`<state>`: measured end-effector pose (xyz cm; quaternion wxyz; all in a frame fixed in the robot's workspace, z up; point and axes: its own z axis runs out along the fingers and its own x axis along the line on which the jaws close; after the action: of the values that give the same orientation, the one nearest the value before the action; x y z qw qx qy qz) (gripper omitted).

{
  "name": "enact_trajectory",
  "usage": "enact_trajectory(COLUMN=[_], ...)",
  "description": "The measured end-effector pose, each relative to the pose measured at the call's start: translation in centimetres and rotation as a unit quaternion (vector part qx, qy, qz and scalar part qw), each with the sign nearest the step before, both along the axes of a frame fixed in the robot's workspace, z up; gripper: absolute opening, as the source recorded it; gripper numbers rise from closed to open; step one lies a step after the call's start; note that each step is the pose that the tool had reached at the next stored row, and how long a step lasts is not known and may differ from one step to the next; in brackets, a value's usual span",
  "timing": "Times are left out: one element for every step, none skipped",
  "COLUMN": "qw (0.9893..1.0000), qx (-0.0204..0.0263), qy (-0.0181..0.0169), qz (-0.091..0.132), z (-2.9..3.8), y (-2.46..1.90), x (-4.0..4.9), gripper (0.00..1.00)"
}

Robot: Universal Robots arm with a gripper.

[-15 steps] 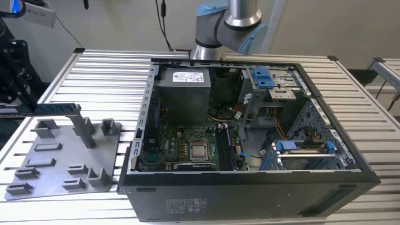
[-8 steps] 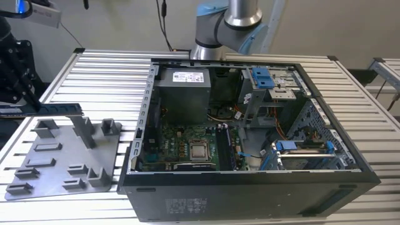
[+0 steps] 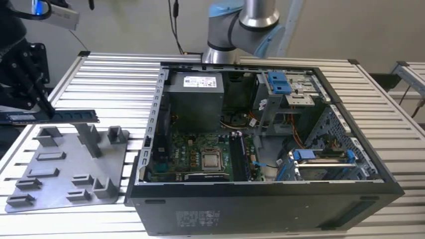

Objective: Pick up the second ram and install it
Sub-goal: 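Pick up the second ram and move it above second insertion slot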

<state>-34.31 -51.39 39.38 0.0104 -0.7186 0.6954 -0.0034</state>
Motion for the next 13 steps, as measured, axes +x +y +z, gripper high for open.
enact_trajectory(qw=[1.0000, 1.0000, 1.0000, 1.0000, 1.0000, 1.0000, 1.0000, 1.0000, 1.0000, 1.0000, 1.0000, 1.0000, 1.0000], qx=[0.0000, 0.0000, 0.0000, 0.0000, 0.0000, 0.0000, 0.0000, 0.0000, 0.0000, 0.0000, 0.0000, 0.0000, 0.0000], qy=[0.0000, 0.0000, 0.0000, 0.0000, 0.0000, 0.0000, 0.0000, 0.0000, 0.0000, 0.0000, 0.0000, 0.0000, 0.0000], qz=[0.000, 0.000, 0.000, 0.000, 0.000, 0.000, 0.000, 0.000, 0.000, 0.000, 0.000, 0.000, 0.000], z=[0.00, -0.01, -0.01, -0.01, 0.00, 0.00, 0.00, 0.00, 0.00, 0.00, 0.00, 0.00, 0.00], y=[0.00, 0.00, 0.00, 0.00, 0.00, 0.00, 0.00, 0.00, 0.00, 0.00, 0.00, 0.00, 0.00], x=[0.26, 0.51, 0.75, 0.98, 1.22, 1.45, 1.70, 1.97, 2.25, 2.52, 2.80, 3.08, 3.34], gripper=[0.14, 0.14, 0.14, 0.14, 0.14, 0.14, 0.14, 0.14, 0.14, 0.14, 0.14, 0.14, 0.14])
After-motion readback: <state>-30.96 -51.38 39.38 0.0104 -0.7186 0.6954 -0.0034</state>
